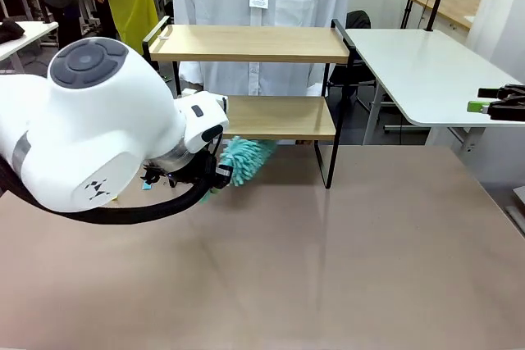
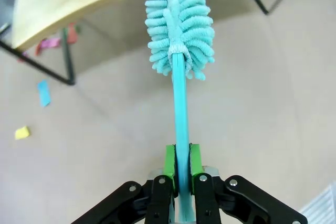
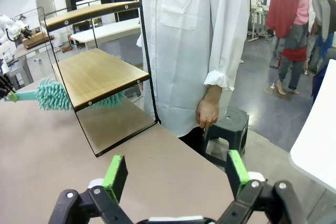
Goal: Clean the shelf.
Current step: Clean the specific section of the Shelf indicated by the human with the Duster.
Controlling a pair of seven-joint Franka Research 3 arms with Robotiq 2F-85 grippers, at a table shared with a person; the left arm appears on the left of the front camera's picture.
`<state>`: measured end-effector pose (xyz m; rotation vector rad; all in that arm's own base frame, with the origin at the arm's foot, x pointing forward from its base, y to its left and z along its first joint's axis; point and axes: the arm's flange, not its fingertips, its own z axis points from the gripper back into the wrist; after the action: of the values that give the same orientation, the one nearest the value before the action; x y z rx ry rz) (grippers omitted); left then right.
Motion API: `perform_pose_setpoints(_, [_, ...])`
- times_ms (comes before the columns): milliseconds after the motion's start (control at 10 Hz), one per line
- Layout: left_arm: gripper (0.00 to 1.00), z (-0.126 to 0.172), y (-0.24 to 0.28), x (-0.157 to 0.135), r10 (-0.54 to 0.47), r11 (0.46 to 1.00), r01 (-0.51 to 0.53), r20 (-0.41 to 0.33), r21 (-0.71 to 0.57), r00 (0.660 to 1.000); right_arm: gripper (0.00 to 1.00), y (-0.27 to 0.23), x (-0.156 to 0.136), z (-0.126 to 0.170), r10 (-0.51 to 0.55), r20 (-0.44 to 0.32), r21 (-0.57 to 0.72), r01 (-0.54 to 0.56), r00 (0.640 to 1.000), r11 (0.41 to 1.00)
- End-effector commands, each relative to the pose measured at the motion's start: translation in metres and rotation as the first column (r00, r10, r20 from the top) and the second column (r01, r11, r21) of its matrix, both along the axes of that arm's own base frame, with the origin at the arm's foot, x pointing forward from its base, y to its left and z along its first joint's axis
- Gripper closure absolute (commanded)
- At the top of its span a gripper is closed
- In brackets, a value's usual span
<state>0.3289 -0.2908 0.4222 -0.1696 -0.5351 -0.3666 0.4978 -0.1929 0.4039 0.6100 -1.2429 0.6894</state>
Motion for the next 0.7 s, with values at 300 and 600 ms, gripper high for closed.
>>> perform_pose_setpoints(300, [0.87,0.019,0.080,-0.009,-0.363,0.932,0.360,-0.108,-0.051,0.925,0.00,0.000,0.000,0.003,0.000,0.002,-0.006,0.000,1.000,1.000])
perform_pose_setpoints(600, [0.87,0.051,0.121,-0.019,-0.443,0.895,0.446,-0.185,-0.025,0.877,0.00,0.000,0.000,0.003,0.000,0.002,-0.006,0.000,1.000,1.000])
